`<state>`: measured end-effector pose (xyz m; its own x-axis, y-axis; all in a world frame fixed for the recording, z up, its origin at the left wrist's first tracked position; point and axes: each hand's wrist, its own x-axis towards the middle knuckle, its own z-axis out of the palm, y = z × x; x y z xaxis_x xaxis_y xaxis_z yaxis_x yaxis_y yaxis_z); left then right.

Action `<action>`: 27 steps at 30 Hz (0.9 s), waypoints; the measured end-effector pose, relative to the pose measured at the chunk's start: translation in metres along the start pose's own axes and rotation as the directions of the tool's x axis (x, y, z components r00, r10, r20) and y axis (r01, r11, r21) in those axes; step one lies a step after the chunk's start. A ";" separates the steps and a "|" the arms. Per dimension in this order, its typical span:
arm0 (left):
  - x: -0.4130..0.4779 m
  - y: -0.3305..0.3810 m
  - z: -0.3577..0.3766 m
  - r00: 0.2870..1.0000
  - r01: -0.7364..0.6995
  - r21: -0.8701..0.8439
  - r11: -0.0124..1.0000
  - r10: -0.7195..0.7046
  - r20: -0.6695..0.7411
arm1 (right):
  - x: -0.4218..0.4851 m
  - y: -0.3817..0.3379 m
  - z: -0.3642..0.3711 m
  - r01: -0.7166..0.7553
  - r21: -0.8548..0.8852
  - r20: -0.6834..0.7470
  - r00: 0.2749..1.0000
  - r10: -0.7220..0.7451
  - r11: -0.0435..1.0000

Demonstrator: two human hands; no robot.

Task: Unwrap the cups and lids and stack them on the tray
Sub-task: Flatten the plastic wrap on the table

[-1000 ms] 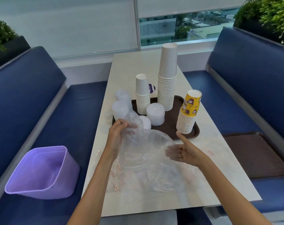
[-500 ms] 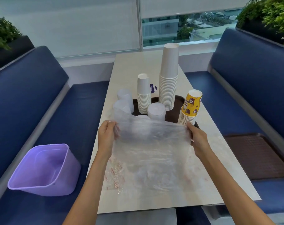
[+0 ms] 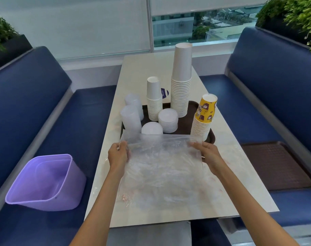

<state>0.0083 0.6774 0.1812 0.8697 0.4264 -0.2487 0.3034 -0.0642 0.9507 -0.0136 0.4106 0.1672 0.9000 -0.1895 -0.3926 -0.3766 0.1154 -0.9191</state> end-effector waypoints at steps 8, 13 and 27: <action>-0.010 -0.057 -0.001 0.993 0.107 0.172 0.979 -0.113 0.026 | -0.005 0.021 -0.013 -0.184 -0.130 0.007 0.982 0.187 0.974; -0.016 -0.078 0.008 0.996 0.059 0.285 0.957 -0.039 -0.076 | -0.016 0.033 -0.018 -0.189 -0.254 0.099 0.971 0.220 0.949; -0.014 -0.089 0.027 0.994 -0.023 0.521 0.853 0.077 -0.082 | -0.002 0.040 -0.023 -0.116 -0.220 -0.109 0.990 0.094 0.969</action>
<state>-0.0205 0.6525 0.0949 0.8557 0.4924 -0.1589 0.4416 -0.5350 0.7202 -0.0353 0.3929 0.1301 0.8311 -0.2831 -0.4786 -0.5178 -0.0802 -0.8517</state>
